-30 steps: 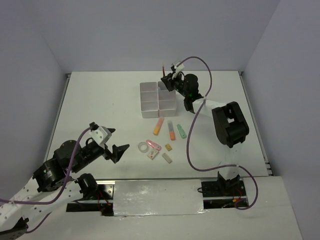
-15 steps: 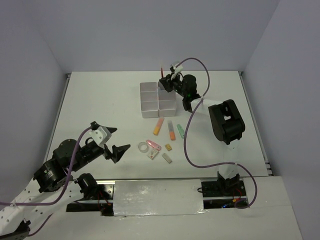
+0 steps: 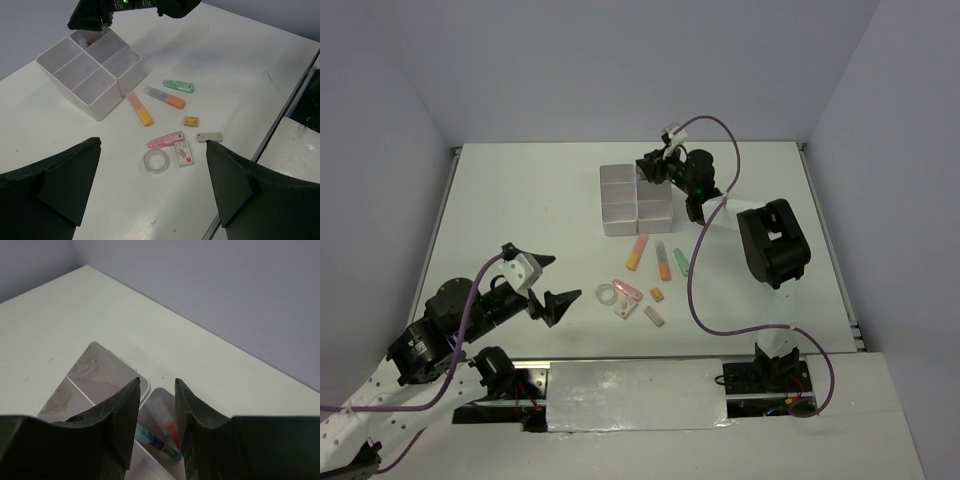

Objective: Sort the stationery into containers
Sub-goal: Place the pen in the storage box, then pick up the pen from the center of the board.

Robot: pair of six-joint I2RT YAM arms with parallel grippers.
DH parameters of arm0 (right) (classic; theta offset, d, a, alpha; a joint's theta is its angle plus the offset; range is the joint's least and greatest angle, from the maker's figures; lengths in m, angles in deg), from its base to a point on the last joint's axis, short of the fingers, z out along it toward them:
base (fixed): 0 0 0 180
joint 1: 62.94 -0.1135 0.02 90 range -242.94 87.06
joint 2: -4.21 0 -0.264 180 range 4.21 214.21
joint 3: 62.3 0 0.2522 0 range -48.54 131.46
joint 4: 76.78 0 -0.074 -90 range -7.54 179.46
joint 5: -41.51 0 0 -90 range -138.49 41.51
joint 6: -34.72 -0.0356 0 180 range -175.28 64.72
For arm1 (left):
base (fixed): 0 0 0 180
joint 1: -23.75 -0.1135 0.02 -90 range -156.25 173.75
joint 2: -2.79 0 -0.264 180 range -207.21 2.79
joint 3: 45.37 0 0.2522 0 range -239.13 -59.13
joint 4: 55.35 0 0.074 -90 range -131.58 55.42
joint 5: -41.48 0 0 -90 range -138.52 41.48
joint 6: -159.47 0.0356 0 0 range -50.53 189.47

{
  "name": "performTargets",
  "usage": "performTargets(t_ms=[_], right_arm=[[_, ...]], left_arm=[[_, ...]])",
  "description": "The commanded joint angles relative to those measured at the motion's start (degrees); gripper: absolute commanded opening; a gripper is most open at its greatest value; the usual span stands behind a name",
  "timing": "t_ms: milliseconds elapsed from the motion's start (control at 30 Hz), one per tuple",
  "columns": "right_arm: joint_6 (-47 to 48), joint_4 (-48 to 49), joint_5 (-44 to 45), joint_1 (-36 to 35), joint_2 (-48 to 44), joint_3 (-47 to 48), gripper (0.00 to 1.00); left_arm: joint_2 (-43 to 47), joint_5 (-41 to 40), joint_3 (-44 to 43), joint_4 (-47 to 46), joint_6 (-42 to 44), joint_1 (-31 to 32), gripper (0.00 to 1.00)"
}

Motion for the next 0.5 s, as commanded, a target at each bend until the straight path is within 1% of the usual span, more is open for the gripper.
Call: performTargets(t_ms=[0, 33, 133, 233, 300, 400, 433, 467], right_arm=[[-1.42, 3.75, -0.83, 0.8, -0.05, 0.31, 0.42], [-1.51, 3.84, -1.09, 0.89, -0.13, 0.14, 0.47], [-2.65, 6.03, -2.06, 1.5, -0.48, -1.18, 0.52], [-4.49, 8.58, -2.94, 1.94, -2.24, -3.02, 0.59], [-5.02, 9.46, -3.03, 2.12, -4.61, -3.99, 0.61], [-5.46, 7.1, -1.63, 2.12, -8.65, -4.43, 0.73], [-5.64, 5.61, 0.21, 2.12, -11.18, -4.35, 0.8], [-5.9, 1.86, 1.36, 1.86, -12.69, -4.61, 0.87]], left_arm=[[0.45, 0.71, -0.01, -2.51, 0.84, -0.35, 0.99], [0.54, 0.71, -0.01, -2.51, 0.92, -0.35, 0.99], [0.45, 1.58, -0.1, -2.6, 0.93, -0.35, 0.99], [0.27, 1.59, -0.01, -2.51, 0.92, -0.35, 0.99], [0.18, 1.41, -0.01, -2.51, 0.84, -0.35, 0.99], [0.1, 1.41, 0.16, -2.59, 0.75, -0.35, 0.99], [0.01, 1.06, 0.16, -2.6, 0.58, -0.35, 0.99], [-0.08, -1.81, 0.25, -2.6, 0.31, -0.35, 0.99]])
